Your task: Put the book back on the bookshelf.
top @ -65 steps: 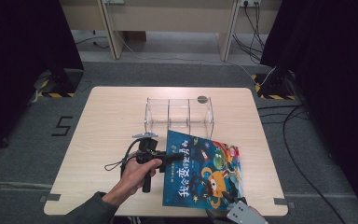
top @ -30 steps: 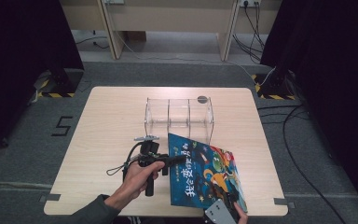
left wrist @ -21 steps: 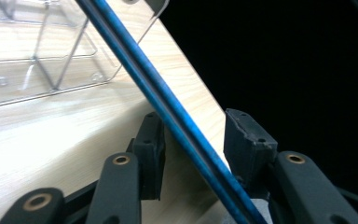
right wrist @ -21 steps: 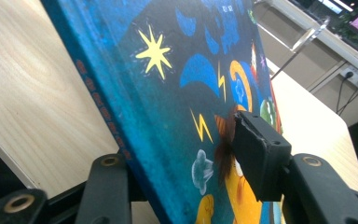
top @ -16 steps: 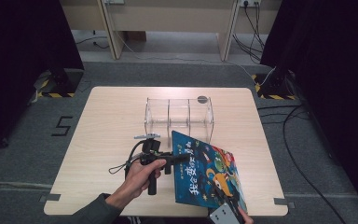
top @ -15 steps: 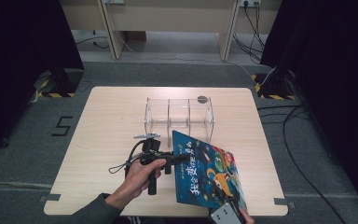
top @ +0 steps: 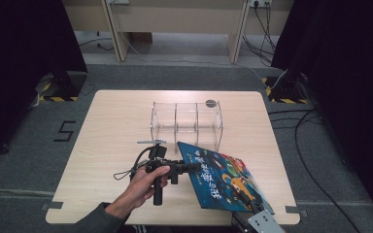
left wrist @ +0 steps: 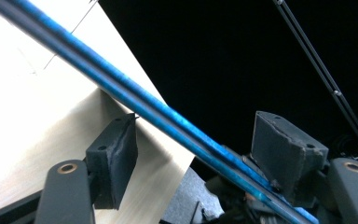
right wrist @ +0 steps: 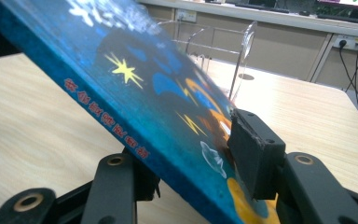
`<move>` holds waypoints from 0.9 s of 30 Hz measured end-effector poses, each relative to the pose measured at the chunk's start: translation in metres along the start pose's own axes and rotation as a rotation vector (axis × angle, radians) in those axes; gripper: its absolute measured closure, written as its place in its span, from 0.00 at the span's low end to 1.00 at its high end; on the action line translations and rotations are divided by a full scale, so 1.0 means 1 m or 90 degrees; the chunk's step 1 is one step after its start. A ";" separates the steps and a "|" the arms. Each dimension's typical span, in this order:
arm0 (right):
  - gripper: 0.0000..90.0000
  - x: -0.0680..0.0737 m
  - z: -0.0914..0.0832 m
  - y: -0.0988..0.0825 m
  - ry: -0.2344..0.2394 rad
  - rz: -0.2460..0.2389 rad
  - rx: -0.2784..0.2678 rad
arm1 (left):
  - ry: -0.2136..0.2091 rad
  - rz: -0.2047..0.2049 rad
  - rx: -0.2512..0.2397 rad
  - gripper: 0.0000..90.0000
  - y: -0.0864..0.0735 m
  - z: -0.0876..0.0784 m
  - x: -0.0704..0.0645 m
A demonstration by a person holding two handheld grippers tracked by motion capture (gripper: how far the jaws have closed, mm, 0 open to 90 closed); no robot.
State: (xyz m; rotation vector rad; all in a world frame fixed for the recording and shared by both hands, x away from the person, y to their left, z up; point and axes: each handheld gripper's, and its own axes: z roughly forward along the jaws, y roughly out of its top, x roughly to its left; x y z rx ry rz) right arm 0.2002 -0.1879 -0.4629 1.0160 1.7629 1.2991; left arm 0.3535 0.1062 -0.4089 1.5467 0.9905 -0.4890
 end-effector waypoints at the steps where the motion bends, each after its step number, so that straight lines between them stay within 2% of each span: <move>1: 0.62 -0.001 0.000 0.001 0.001 0.008 -0.002 | -0.003 -0.001 0.001 0.34 -0.001 -0.001 0.002; 4: 0.62 -0.004 -0.001 0.002 0.003 0.016 -0.009 | -0.018 -0.006 -0.007 0.33 -0.002 -0.004 0.004; 7: 0.61 -0.005 -0.001 0.001 0.004 0.029 -0.012 | -0.032 0.001 -0.022 0.34 -0.003 -0.009 0.004; 13: 0.61 -0.006 -0.001 0.002 0.007 0.030 -0.011 | -0.033 0.018 -0.059 0.32 -0.010 -0.030 0.010; 15: 0.61 -0.007 -0.002 0.002 0.005 0.036 -0.012 | -0.001 0.052 -0.057 0.33 -0.013 -0.036 0.013; 20: 0.61 -0.012 -0.003 0.003 0.008 0.059 -0.022 | 0.046 0.082 -0.040 0.34 -0.022 -0.045 0.026; 24: 0.61 -0.014 -0.003 0.003 0.012 0.069 -0.025 | 0.140 0.143 -0.014 0.33 -0.036 -0.047 0.045; 27: 0.61 -0.018 -0.004 0.003 0.016 0.091 -0.033 | 0.232 0.205 0.020 0.31 -0.044 -0.050 0.061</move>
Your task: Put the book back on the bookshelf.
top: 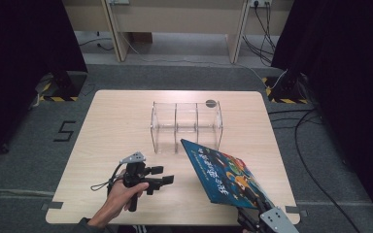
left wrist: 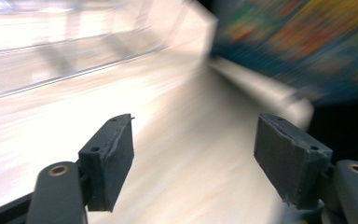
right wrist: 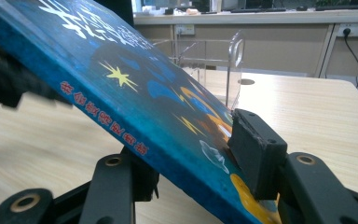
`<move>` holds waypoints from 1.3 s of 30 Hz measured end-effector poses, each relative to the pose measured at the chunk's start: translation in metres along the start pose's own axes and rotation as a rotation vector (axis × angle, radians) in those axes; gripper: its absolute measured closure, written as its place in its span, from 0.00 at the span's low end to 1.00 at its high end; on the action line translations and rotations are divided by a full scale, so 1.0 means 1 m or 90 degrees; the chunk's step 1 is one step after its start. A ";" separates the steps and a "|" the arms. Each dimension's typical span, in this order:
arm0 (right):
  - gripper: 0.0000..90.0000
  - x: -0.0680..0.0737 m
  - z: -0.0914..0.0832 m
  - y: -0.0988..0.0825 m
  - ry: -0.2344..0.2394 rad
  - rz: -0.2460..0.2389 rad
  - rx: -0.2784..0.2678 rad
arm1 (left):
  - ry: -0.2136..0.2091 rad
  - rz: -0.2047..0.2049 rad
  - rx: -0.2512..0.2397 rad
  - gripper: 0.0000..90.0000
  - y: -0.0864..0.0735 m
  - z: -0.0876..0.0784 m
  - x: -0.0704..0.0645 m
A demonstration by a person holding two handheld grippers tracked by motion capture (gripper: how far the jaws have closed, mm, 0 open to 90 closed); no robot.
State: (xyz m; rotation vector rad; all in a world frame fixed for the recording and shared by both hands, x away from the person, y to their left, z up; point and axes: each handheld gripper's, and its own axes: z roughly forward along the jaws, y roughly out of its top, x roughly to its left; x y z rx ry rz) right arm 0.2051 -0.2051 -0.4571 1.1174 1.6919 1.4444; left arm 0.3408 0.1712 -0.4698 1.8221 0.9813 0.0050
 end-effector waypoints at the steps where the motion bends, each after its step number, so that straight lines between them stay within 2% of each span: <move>1: 0.61 -0.001 0.000 0.000 0.000 0.009 -0.004 | 0.024 0.019 0.012 0.30 -0.003 0.001 0.004; 2: 0.61 -0.003 -0.001 0.001 0.001 0.017 -0.004 | 0.048 0.038 0.024 0.30 -0.006 0.001 0.008; 3: 0.61 -0.004 -0.002 0.001 0.003 0.026 -0.007 | 0.086 0.061 0.039 0.30 -0.011 0.000 0.015; 6: 0.61 -0.009 -0.003 0.002 0.007 0.048 -0.013 | 0.125 0.086 0.060 0.29 -0.017 -0.001 0.026; 9: 0.61 -0.013 -0.003 0.003 0.013 0.066 -0.020 | 0.192 0.131 0.083 0.29 -0.023 -0.004 0.037; 13: 0.60 -0.018 -0.004 0.005 0.020 0.089 -0.025 | 0.214 0.138 0.115 0.25 -0.028 -0.004 0.047; 15: 0.61 -0.021 -0.005 0.006 0.024 0.104 -0.030 | 0.229 0.152 0.139 0.25 -0.031 -0.002 0.052; 17: 0.61 -0.023 -0.005 0.006 0.029 0.119 -0.034 | 0.230 0.145 0.130 0.21 -0.032 -0.002 0.055; 24: 0.61 -0.031 -0.008 0.006 0.036 0.156 -0.046 | 0.221 0.155 0.109 0.18 -0.037 -0.004 0.058; 26: 0.61 -0.034 -0.009 0.006 0.038 0.177 -0.053 | 0.217 0.158 0.100 0.17 -0.039 -0.005 0.058; 34: 0.61 -0.048 -0.013 0.004 0.043 0.231 -0.073 | 0.209 0.166 0.095 0.15 -0.040 -0.005 0.060; 39: 0.64 -0.054 -0.014 0.003 0.038 0.232 -0.072 | 0.205 0.168 0.094 0.15 -0.041 -0.006 0.061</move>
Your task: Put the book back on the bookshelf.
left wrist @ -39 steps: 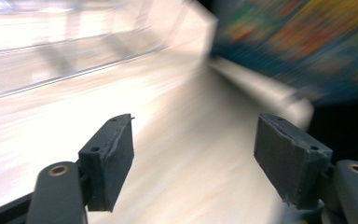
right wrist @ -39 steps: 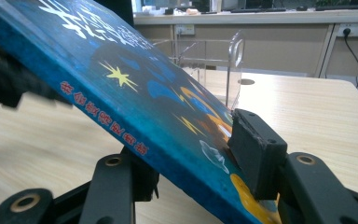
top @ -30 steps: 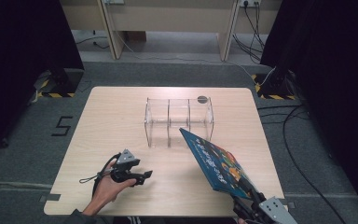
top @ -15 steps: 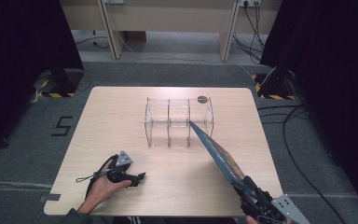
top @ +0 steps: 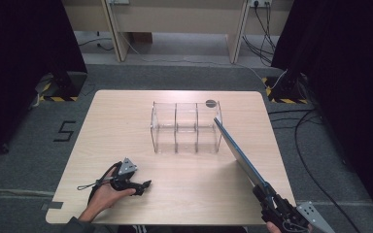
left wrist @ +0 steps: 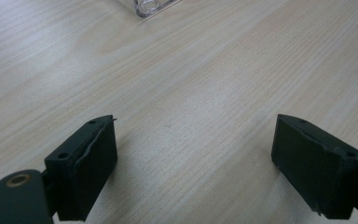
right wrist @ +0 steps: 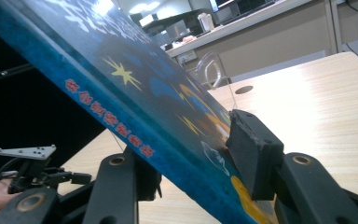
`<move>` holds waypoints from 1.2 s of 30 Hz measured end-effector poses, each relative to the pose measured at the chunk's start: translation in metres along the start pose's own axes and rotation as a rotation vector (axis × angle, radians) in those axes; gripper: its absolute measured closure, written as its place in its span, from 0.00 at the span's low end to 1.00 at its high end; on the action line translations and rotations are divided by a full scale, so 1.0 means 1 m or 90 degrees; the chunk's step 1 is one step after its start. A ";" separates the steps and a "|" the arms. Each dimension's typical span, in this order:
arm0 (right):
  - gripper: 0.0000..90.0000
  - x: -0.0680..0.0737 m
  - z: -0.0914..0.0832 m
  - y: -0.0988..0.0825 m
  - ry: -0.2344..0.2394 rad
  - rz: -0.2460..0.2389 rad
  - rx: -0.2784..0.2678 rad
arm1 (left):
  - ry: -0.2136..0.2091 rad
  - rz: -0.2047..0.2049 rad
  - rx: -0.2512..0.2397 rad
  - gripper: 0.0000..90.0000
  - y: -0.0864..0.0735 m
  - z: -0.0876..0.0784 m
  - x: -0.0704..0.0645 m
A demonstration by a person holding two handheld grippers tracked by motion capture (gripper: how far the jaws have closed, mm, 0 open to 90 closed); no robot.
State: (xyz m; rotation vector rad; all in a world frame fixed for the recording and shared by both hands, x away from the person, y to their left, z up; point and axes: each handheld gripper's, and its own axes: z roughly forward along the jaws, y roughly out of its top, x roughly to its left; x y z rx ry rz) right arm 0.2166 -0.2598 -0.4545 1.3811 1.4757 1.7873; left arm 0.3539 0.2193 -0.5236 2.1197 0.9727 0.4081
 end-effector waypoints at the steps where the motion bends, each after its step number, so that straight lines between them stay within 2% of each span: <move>1: 0.64 -0.001 0.000 0.000 -0.002 -0.003 0.000 | 0.000 0.000 0.000 0.15 0.000 0.000 0.000; 6: 0.65 -0.005 0.000 0.000 -0.008 -0.003 0.006 | 0.002 -0.001 0.000 0.15 0.000 0.000 0.000; 9: 0.66 -0.008 0.000 0.000 -0.009 0.014 0.005 | 0.002 -0.001 0.000 0.15 0.000 0.000 0.000; 11: 0.67 -0.011 -0.001 -0.001 -0.007 0.036 0.002 | 0.002 -0.001 0.000 0.15 0.000 0.000 0.000; 14: 0.71 -0.015 -0.002 -0.001 -0.007 0.041 0.001 | 0.003 -0.002 0.000 0.15 0.000 0.000 -0.001; 18: 0.73 -0.012 -0.002 0.001 -0.013 0.000 0.005 | 0.003 -0.002 -0.001 0.14 0.000 0.000 -0.001; 21: 0.73 -0.011 -0.002 0.000 -0.013 0.000 0.006 | 0.003 -0.002 0.000 0.14 0.000 0.000 -0.001; 31: 0.74 -0.012 -0.004 0.001 -0.001 0.029 0.002 | 0.003 -0.002 -0.001 0.14 0.000 0.000 -0.001; 36: 0.76 -0.011 -0.006 0.001 0.000 0.011 0.005 | 0.003 -0.002 -0.001 0.14 0.000 0.000 -0.001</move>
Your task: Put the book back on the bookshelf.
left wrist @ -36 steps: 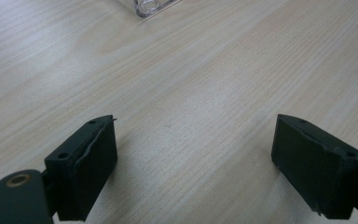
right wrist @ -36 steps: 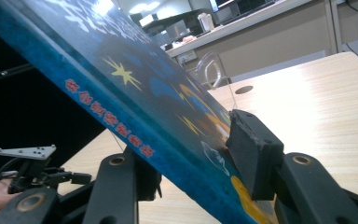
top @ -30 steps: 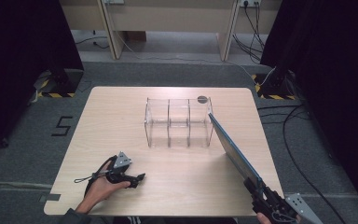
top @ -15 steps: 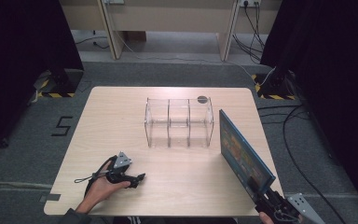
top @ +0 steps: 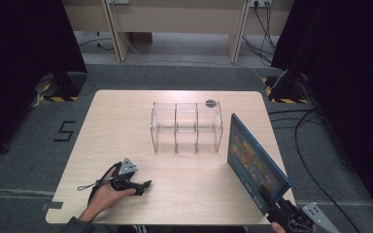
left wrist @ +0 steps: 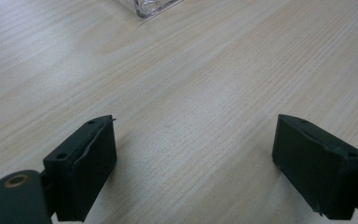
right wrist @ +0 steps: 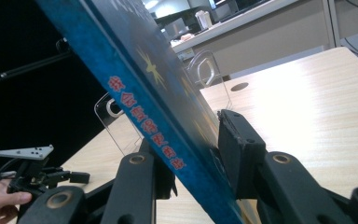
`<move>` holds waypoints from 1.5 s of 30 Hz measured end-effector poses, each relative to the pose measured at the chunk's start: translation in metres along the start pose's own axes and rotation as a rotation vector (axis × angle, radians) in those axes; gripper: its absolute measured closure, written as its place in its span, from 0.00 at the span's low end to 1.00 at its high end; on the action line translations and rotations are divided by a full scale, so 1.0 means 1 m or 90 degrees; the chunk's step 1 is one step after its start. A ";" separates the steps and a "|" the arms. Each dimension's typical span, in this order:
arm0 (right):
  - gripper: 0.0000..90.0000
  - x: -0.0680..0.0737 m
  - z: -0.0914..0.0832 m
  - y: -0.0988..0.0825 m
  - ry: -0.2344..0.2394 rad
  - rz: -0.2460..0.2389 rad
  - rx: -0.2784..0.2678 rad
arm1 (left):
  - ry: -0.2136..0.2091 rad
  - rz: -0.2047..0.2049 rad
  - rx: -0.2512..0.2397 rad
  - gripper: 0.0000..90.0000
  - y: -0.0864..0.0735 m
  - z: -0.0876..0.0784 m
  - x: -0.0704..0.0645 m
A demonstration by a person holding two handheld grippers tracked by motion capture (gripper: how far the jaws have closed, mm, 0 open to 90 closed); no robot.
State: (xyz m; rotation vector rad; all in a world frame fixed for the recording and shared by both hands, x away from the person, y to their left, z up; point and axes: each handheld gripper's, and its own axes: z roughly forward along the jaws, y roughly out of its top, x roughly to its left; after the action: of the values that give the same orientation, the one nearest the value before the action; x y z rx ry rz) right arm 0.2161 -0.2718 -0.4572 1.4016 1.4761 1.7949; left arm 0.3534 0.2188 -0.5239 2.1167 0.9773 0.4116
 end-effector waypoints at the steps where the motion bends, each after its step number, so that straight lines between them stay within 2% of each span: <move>1: 0.76 0.000 0.000 0.000 -0.002 -0.011 0.001 | 0.000 0.000 0.000 0.14 0.000 0.000 0.000; 3: 0.77 0.001 0.000 0.002 -0.009 -0.035 0.003 | 0.000 0.001 0.000 0.14 0.000 0.000 0.000; 9: 0.79 0.002 0.001 0.004 -0.010 -0.066 0.010 | 0.000 0.001 0.000 0.14 0.000 0.000 0.000; 14: 0.79 0.003 0.003 0.004 -0.011 -0.082 0.010 | -0.002 0.002 -0.001 0.14 0.000 0.000 0.000; 17: 0.79 0.002 0.004 0.005 -0.013 -0.079 0.009 | -0.002 0.002 -0.001 0.14 0.000 0.000 0.000; 25: 0.80 0.001 0.009 0.010 -0.013 -0.096 0.002 | -0.002 0.002 -0.001 0.13 0.000 0.001 0.000; 31: 0.80 0.003 0.016 0.017 -0.015 -0.145 -0.002 | -0.002 0.003 -0.001 0.12 0.000 0.001 0.000; 39: 0.80 -0.004 0.021 0.025 -0.014 -0.166 -0.011 | -0.001 0.003 0.000 0.12 0.001 0.001 0.000; 45: 0.76 -0.009 0.023 0.032 -0.005 -0.198 -0.017 | -0.001 0.003 0.001 0.12 0.001 0.002 0.000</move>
State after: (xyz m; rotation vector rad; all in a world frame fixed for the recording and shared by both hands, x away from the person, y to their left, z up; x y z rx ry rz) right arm 0.2483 -0.2788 -0.4339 1.0947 1.5614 1.6061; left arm 0.3545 0.2176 -0.5244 2.1202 0.9720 0.4113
